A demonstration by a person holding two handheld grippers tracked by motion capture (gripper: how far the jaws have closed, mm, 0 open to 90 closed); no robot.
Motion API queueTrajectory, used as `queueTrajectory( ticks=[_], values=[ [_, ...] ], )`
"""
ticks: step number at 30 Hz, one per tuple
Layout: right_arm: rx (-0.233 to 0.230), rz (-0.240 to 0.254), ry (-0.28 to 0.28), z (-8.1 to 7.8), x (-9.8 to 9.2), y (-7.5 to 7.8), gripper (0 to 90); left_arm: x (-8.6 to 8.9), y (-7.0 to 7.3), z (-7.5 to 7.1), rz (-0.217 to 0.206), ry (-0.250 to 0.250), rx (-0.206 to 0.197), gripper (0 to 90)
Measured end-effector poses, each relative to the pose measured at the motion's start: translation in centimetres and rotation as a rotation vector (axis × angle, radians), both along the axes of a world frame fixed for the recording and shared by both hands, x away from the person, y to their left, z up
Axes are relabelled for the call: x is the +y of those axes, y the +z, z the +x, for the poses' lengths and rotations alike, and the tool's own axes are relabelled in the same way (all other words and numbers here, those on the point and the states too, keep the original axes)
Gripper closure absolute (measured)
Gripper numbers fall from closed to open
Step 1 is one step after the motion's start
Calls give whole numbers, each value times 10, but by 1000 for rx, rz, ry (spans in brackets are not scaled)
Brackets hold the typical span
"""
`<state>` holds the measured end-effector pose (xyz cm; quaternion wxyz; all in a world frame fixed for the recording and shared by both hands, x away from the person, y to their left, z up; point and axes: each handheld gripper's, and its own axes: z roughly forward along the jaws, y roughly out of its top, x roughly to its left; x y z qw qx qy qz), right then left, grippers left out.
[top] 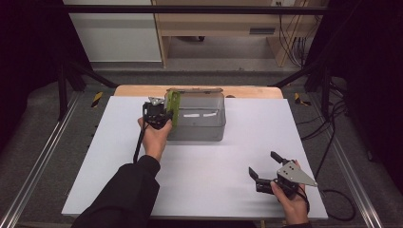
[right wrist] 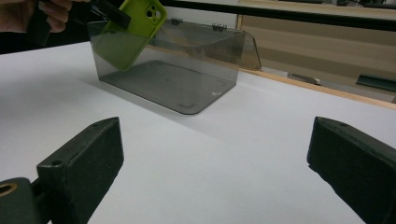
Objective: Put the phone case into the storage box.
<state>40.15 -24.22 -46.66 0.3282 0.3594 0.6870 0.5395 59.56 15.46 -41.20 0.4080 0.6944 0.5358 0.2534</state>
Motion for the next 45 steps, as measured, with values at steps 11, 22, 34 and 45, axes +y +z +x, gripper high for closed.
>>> queueTrajectory(
  ticks=[11,22,34,45],
  values=[
    [10,5,4,0,0,0,37,0,-2,2,-1,0,20,773],
    [16,9,-1,1,-1,0,34,-2,-4,3,-7,-2,36,773],
    [19,11,-2,1,-1,0,34,0,-4,4,-8,6,49,773],
    [28,17,-3,1,-1,0,34,-2,-3,6,21,14,57,772]
  ],
)
